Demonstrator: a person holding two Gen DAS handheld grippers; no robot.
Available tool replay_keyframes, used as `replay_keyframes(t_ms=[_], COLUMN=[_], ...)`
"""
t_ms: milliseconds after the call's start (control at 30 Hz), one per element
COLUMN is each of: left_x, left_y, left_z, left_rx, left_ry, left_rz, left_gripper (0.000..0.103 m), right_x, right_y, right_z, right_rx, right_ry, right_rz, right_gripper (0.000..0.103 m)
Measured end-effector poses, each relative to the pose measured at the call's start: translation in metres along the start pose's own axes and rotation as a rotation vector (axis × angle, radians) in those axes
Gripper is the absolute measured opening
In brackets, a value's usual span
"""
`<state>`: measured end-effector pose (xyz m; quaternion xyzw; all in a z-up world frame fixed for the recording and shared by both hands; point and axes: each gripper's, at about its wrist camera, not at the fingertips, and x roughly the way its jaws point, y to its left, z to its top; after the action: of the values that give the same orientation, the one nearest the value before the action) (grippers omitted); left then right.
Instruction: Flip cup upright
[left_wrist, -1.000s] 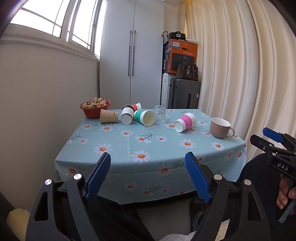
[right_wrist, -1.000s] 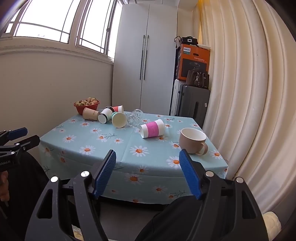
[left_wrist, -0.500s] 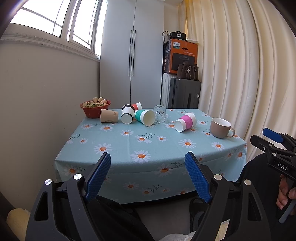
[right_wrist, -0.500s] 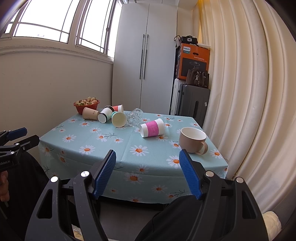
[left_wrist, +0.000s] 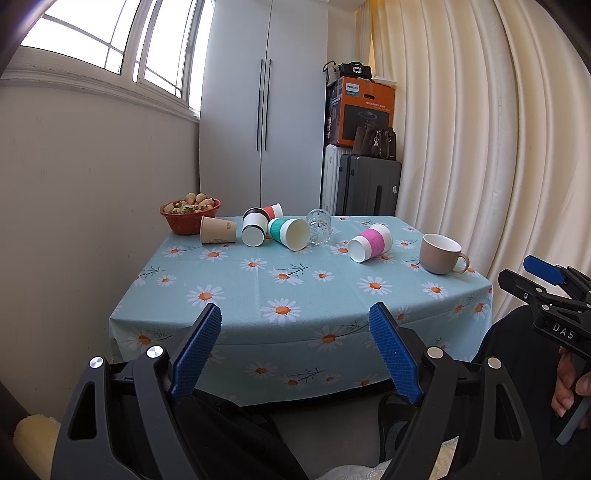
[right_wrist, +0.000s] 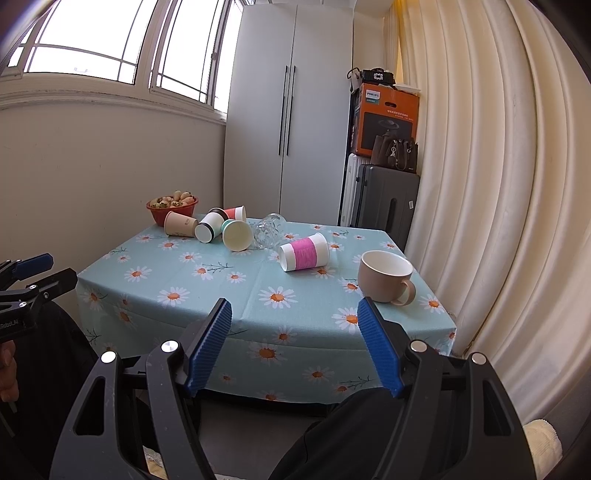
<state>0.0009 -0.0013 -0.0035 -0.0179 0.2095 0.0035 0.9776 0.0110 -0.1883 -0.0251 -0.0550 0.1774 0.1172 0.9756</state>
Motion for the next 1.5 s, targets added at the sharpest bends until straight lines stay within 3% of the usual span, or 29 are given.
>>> replay_keyframes(t_ms=[1500], left_x=[0.0007], left_y=[-0.0046], left_z=[0.0002], left_rx=[0.024], left_ry=[0.014], left_rz=[-0.002], left_gripper=[0.080], right_x=[0.0045], right_y=[0.0034], right_z=[-0.0083], right_rx=[0.014], right_ry=[0.025], right_rz=[0.003], right_gripper=[0.072])
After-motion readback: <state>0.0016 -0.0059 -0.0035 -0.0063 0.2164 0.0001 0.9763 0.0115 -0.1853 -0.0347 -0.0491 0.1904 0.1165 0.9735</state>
